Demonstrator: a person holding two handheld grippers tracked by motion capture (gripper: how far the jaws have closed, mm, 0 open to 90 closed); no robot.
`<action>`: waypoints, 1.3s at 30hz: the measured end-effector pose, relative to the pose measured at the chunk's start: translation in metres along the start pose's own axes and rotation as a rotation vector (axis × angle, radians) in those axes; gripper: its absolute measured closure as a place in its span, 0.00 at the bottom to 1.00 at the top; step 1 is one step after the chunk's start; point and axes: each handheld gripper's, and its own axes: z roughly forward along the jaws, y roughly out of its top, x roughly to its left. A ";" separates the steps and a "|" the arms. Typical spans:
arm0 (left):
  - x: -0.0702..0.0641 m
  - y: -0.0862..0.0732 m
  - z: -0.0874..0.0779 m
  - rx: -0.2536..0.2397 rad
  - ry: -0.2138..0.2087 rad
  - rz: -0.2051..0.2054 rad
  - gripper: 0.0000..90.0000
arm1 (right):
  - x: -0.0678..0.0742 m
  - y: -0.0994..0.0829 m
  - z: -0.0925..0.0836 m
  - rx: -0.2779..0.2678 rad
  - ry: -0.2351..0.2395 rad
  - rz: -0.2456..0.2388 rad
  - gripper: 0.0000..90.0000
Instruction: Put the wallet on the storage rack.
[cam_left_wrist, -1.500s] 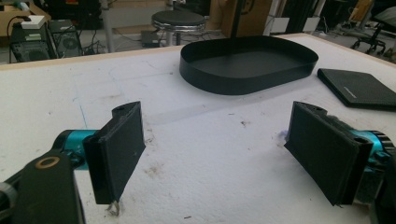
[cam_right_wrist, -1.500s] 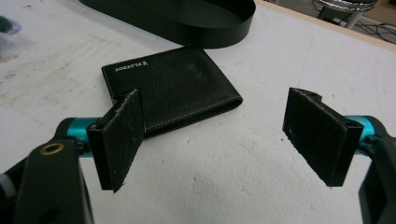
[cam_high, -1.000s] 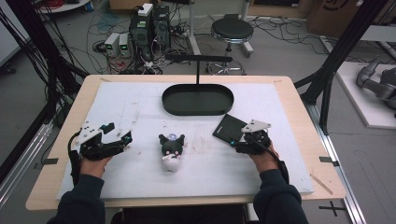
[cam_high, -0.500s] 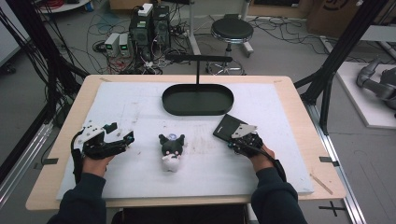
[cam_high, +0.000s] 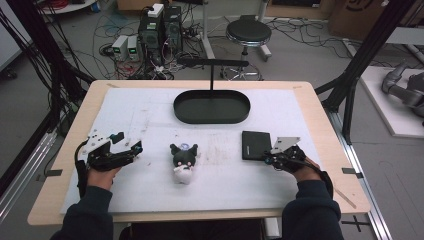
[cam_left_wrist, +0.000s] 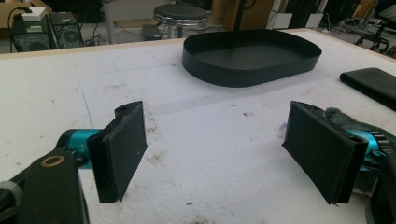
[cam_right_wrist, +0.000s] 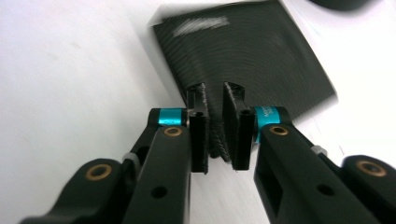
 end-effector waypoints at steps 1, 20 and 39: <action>0.000 0.000 0.000 -0.002 0.000 -0.001 0.23 | -0.006 -0.004 -0.002 -0.024 -0.006 0.073 0.62; 0.000 -0.001 0.003 0.013 0.003 0.004 0.24 | -0.025 -0.014 0.029 -0.103 0.001 0.630 0.79; 0.002 -0.002 0.001 0.014 0.013 -0.004 0.24 | -0.025 0.012 -0.032 -0.185 -0.220 0.440 0.99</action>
